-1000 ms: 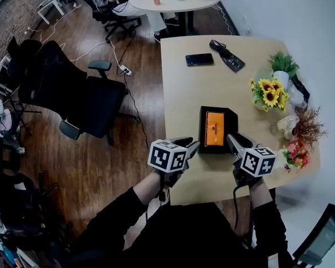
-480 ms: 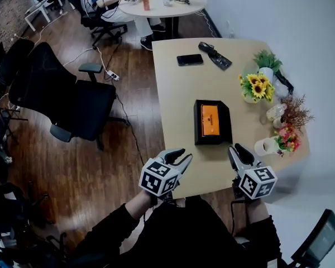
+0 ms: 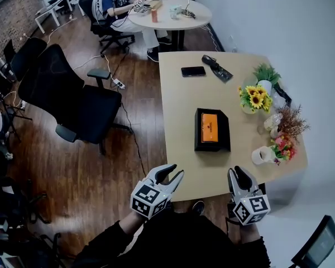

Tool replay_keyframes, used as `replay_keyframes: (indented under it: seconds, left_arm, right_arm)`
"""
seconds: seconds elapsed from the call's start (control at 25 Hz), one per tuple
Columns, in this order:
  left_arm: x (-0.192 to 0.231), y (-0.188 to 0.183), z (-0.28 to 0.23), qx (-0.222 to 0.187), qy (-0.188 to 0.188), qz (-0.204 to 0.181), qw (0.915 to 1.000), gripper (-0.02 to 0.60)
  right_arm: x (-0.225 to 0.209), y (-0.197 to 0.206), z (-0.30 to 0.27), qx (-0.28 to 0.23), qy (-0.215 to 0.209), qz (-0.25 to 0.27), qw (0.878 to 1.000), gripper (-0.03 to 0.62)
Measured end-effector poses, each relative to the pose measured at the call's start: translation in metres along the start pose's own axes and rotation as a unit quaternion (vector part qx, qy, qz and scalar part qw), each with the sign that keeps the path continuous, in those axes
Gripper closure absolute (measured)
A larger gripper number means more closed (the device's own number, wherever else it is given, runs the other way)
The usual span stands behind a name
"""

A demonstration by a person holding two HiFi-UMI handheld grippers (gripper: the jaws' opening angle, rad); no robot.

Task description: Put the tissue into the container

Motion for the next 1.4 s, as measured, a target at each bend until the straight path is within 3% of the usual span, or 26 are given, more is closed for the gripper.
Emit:
replay_keyframes:
  seconds: [0.2,0.48,1.4]
  left_arm:
    - [-0.021,0.017,0.006,0.011,-0.028,-0.034,0.999,0.482]
    - [-0.042,0.012,0.005,-0.035,-0.061,-0.046,0.9965,0.483]
    - [-0.069,0.01,-0.026,-0.03,-0.009,-0.05,0.9983,0.483]
  right_arm:
    - [-0.009,0.005,0.017,-0.018,-0.023,0.0,1.0,0.505]
    - [-0.03,0.012,0.039,-0.059,-0.028,-0.004,0.998,0.503]
    - [-0.033,0.005,0.056,-0.098,-0.042,0.011,0.994,0.508]
Point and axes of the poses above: the fingertips, and each gripper's own axes: z backward along the fingers, x to its left, y out of its underside, the point moved 4 cm from there along z, backward along the fingers, and after that the axes turned 7 degrees about y, right-handed, at the moved point
